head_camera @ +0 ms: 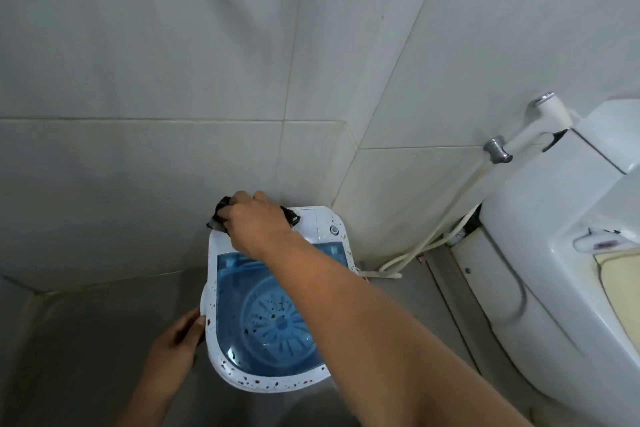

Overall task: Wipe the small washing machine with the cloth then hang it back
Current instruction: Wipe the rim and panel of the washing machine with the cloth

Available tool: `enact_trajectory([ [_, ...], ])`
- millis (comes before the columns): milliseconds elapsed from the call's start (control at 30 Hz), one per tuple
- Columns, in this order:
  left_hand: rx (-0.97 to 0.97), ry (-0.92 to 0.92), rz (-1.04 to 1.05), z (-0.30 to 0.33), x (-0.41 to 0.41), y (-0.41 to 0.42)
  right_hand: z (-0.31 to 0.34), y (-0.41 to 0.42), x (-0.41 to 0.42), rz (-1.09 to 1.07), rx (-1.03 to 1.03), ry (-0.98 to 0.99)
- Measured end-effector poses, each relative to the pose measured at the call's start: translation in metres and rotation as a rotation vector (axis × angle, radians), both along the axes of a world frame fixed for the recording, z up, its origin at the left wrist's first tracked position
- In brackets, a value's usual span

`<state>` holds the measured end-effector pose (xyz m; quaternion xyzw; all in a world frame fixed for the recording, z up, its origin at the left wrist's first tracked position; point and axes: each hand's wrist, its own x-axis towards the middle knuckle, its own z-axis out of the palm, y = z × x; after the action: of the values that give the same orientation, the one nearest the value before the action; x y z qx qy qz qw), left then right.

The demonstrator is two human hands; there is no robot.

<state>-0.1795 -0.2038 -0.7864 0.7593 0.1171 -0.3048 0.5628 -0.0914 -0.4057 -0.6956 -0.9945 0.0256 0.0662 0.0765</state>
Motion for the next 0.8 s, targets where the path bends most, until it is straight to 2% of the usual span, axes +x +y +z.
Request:
enact_trajectory([
  [100,0.006,-0.015,-0.013,-0.001,0.000,0.000,0.000,-0.025,-0.001,-0.009,-0.041,-0.011],
  [233,-0.021,-0.019,-0.005,0.008,-0.002,-0.003,0.009,-0.078,-0.009,-0.277,-0.056,0.030],
  [300,-0.032,-0.017,-0.007,0.009,-0.003,-0.003,0.005,-0.091,-0.027,-0.328,-0.028,0.025],
  [433,-0.038,-0.028,-0.008,0.009,-0.002,-0.002,-0.026,-0.101,-0.103,-0.199,-0.069,-0.207],
  [533,-0.041,-0.038,-0.021,0.008,-0.003,-0.004,-0.044,-0.117,-0.130,-0.300,-0.069,-0.316],
  [667,-0.014,-0.033,-0.017,0.011,-0.005,-0.007,-0.028,-0.112,-0.098,-0.417,-0.105,-0.206],
  [800,0.031,-0.009,-0.018,0.011,-0.004,-0.008,-0.019,-0.105,-0.087,-0.484,-0.052,-0.085],
])
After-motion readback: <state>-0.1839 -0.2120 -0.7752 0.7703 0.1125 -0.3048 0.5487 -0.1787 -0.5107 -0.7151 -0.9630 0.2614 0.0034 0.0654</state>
